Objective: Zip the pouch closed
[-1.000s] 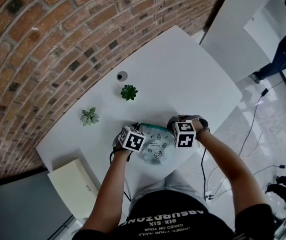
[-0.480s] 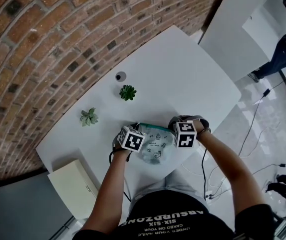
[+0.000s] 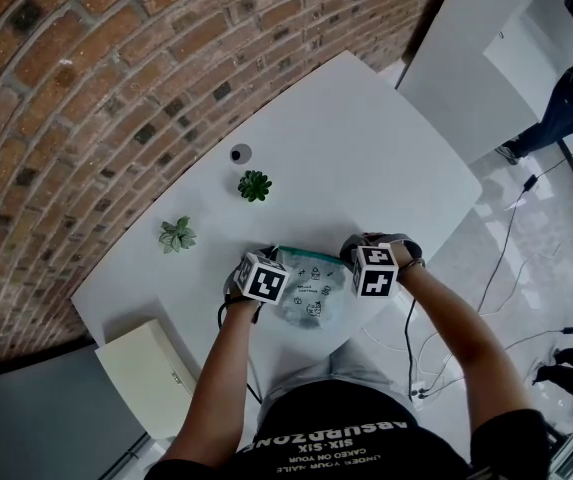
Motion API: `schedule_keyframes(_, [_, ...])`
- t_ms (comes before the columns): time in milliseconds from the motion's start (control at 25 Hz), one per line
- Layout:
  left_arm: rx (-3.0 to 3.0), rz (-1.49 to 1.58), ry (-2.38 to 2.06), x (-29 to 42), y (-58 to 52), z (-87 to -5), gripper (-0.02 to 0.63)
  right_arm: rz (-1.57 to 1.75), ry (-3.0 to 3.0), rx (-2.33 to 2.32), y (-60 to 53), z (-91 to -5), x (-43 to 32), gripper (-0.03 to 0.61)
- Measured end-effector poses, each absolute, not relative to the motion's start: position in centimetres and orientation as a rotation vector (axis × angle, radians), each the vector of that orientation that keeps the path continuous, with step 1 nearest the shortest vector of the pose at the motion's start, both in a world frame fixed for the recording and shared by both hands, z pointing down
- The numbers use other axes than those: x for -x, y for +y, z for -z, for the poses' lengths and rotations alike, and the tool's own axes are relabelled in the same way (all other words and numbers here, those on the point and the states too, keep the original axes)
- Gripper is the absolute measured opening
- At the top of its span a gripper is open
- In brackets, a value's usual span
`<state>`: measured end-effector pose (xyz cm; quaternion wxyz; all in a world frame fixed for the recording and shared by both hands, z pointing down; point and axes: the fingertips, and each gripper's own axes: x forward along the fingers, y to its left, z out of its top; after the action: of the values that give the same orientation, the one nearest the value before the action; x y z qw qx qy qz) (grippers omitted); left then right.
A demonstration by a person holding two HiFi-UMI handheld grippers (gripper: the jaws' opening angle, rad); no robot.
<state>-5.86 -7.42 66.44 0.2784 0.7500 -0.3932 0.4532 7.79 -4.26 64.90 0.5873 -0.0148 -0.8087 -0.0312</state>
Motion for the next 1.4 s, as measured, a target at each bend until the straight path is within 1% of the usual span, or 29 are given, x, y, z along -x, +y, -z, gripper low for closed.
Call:
schedule_keyframes(240, [-2.0,-1.232,-1.042,6.0,-7.2,-66.4,0.023,0.051,-1.86,0.023,-3.9,-65.3,-9.6,0.0])
schedule_keyframes(520, [-1.998,-1.214,-1.05,5.8,-7.3,-66.3,0.023,0.004,-1.895,-0.04,-3.5,-65.6,-10.0,0.0])
schedule_keyframes(800, [-2.007,-1.256,-1.074,6.2,-7.4,-66.1,0.023,-0.068,-1.957,-0.245,-3.5,-66.2,-10.0,0.0])
schedule_keyframes(1200, [-1.961,-1.205,-1.111,6.0,-7.4,-66.4,0.023,-0.087,-1.98,-0.296,-3.6,-66.0,-10.0,0.002])
schedule_keyframes(1400, [-1.95,-1.144,-1.186,6.1,-7.4,-66.1,0.028,-0.178,-1.983,-0.371,-3.9,-65.9,-10.0,0.002])
